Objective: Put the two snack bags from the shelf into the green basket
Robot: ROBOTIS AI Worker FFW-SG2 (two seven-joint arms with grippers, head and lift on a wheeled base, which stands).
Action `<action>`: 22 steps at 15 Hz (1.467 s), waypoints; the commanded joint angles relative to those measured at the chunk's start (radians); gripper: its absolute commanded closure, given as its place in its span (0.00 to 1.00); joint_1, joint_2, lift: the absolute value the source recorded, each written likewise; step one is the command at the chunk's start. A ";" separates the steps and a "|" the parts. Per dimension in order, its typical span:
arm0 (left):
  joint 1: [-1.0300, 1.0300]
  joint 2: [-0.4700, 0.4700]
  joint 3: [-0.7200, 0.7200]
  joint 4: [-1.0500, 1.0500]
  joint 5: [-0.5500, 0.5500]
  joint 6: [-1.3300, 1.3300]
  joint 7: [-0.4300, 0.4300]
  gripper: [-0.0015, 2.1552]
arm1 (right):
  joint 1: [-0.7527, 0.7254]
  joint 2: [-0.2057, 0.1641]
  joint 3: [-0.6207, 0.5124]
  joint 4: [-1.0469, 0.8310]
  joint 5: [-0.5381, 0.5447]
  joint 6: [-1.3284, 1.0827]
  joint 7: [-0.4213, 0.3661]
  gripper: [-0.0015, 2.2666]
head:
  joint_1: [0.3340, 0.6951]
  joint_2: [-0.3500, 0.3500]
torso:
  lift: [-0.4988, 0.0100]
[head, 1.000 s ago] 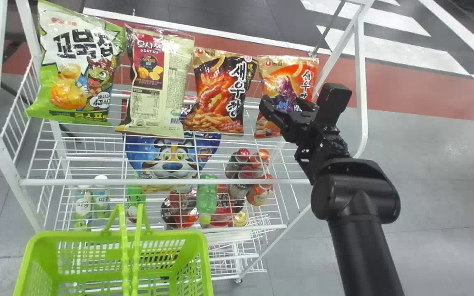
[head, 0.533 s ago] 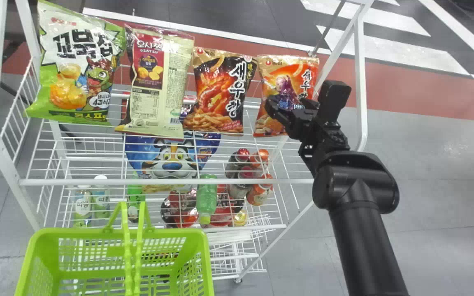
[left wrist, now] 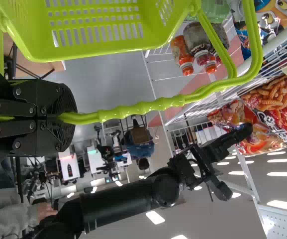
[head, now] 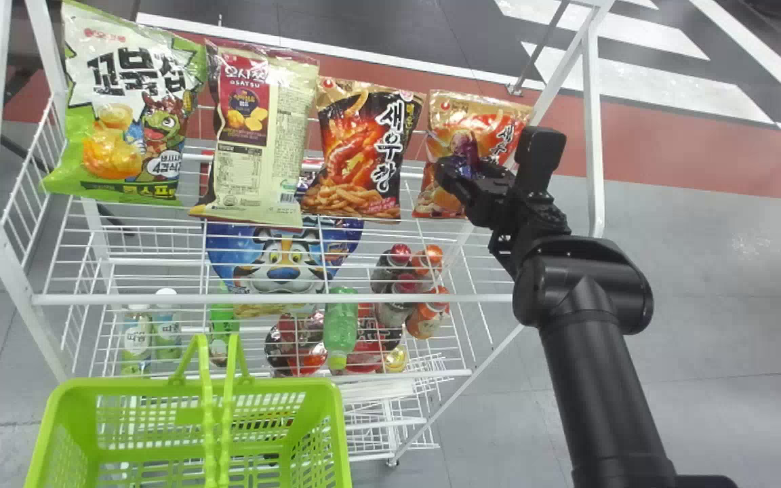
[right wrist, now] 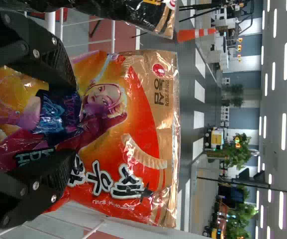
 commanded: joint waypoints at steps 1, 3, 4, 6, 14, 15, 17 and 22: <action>-0.003 -0.002 0.000 0.004 0.000 0.000 0.004 0.85 | 0.011 0.001 -0.012 -0.002 -0.025 0.024 -0.012 0.77 | 1.00 0.00 | 0.96; -0.005 -0.002 0.000 0.004 -0.005 0.000 0.010 0.85 | 0.025 0.001 -0.013 -0.028 -0.023 0.027 -0.021 0.89 | 1.00 0.00 | 0.96; -0.006 -0.005 -0.002 0.004 -0.006 0.000 0.011 0.85 | 0.031 0.000 -0.015 -0.040 -0.023 0.027 -0.021 0.89 | 1.00 0.00 | 0.96; -0.008 -0.008 -0.003 0.004 -0.008 -0.003 0.014 0.85 | 0.049 0.001 -0.015 -0.080 -0.025 0.024 -0.047 0.93 | 1.00 0.00 | 0.96; -0.006 -0.017 -0.005 0.001 -0.020 -0.009 0.011 0.85 | 0.249 -0.009 -0.036 -0.504 -0.097 0.272 -0.059 0.93 | 1.00 0.00 | 0.96; -0.005 -0.017 -0.006 -0.001 -0.020 -0.009 0.010 0.85 | 0.289 -0.011 -0.047 -0.596 -0.114 0.343 -0.058 0.93 | 1.00 0.00 | 0.96; -0.005 -0.017 -0.006 -0.007 -0.020 -0.009 0.005 0.85 | 0.358 -0.009 -0.070 -0.774 -0.149 0.524 -0.071 0.93 | 1.00 0.00 | 0.96; 0.001 -0.017 -0.014 -0.016 -0.017 -0.006 0.001 0.85 | 0.482 0.009 -0.158 -1.081 -0.247 0.969 -0.116 0.93 | 1.00 0.00 | 0.96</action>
